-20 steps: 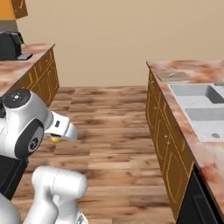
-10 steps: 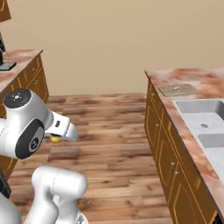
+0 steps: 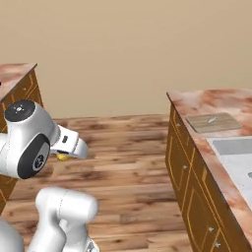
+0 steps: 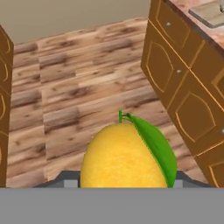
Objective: Retrieve a lemon from the fridge and place it on the cutting board with the fish.
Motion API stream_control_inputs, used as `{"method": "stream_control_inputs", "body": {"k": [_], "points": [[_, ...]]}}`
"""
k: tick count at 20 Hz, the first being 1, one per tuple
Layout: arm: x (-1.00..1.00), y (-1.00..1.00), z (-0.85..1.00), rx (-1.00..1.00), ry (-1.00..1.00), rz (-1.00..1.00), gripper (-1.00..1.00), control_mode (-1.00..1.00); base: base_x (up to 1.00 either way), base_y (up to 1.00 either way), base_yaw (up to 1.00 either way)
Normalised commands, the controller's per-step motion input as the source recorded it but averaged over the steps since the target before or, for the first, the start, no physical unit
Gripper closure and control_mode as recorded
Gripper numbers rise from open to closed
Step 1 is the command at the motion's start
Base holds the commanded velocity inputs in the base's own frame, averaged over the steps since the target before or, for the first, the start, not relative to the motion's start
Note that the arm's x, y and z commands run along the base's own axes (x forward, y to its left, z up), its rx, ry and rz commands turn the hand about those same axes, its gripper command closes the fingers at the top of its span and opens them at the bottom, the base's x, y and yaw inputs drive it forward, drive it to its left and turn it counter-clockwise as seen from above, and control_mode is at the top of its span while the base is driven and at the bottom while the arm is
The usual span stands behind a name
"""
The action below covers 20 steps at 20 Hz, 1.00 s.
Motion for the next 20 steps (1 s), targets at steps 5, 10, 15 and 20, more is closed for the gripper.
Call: {"method": "stream_control_inputs", "body": {"k": [5, 10, 15, 20], "points": [[0.0, 0.0, 0.0, 0.0, 0.0, 0.0, 1.0, 1.0, 1.0, -0.13, -0.16], [0.0, 0.0, 0.0, 0.0, 0.0, 0.0, 1.0, 1.0, 1.0, -0.08, -0.28], [0.0, 0.0, 0.0, 0.0, 0.0, 0.0, 1.0, 1.0, 0.96, -0.01, -0.47], [0.0, 0.0, 0.0, 0.0, 0.0, 0.0, 1.0, 1.0, 0.64, 0.15, -0.63]]}}
